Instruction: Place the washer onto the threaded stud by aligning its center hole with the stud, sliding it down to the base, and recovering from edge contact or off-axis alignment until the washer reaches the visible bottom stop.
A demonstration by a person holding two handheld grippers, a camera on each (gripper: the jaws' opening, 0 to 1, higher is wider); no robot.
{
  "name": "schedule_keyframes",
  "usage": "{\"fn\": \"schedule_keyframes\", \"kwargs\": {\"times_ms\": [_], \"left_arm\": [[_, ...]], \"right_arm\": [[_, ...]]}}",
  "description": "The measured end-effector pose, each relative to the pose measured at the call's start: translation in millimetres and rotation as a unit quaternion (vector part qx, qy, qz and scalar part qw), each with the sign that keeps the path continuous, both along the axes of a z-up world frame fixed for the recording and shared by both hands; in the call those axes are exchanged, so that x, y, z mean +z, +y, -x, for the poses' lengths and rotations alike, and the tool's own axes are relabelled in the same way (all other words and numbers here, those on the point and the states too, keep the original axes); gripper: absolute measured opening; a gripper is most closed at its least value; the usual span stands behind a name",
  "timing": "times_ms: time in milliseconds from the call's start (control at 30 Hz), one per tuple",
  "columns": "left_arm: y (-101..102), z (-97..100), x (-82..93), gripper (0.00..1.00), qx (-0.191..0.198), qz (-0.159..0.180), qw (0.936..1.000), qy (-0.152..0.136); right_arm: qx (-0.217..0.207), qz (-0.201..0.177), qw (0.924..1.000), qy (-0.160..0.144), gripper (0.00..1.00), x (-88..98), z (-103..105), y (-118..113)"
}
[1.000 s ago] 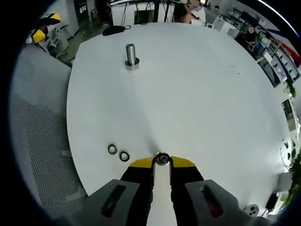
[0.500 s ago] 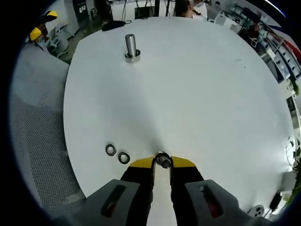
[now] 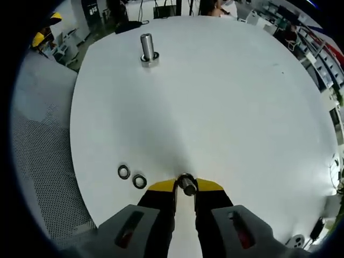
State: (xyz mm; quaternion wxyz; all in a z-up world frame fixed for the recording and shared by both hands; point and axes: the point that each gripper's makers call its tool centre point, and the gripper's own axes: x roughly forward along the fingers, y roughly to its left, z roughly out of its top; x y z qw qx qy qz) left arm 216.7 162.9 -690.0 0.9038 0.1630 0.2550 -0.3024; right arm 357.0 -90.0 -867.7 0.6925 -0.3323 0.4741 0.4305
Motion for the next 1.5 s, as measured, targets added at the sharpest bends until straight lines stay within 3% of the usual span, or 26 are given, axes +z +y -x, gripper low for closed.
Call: {"fn": "schedule_keyframes", "kwargs": {"times_ms": [600, 1500], "left_arm": [[0.7, -0.5, -1.0, 0.24, 0.000, -0.005, 1.0000, 0.000], [-4.5, 0.8, 3.6, 0.25, -0.011, 0.012, 0.9998, -0.005]], "right_arm": [[-0.023, -0.016, 0.9996, -0.004, 0.18, 8.9, -3.1, -4.2], [-0.043, 0.000, 0.9990, -0.013, 0.19, 24.5, 12.5, -28.3]]}}
